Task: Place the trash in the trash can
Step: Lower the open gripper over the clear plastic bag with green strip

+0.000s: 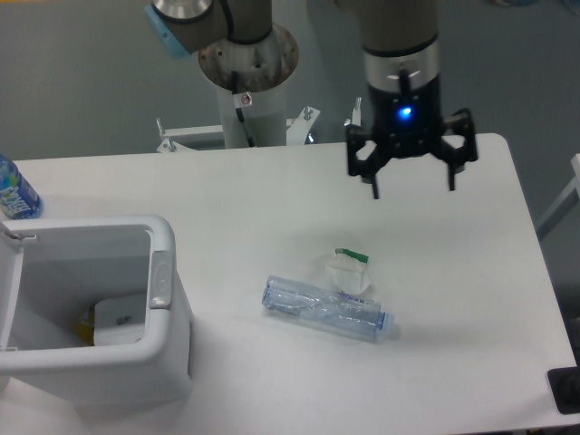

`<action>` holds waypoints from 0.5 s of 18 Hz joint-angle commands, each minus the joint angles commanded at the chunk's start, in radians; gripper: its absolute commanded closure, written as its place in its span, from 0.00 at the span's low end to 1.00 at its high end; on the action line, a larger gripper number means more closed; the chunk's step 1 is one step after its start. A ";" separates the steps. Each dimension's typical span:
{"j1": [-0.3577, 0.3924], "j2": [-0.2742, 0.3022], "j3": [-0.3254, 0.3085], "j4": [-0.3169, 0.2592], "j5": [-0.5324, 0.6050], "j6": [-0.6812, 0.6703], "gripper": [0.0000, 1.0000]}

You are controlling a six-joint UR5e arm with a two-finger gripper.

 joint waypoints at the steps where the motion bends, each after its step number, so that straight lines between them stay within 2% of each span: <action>1: 0.000 0.000 -0.005 0.006 0.005 0.000 0.00; 9: -0.003 -0.015 -0.097 0.069 0.006 0.002 0.00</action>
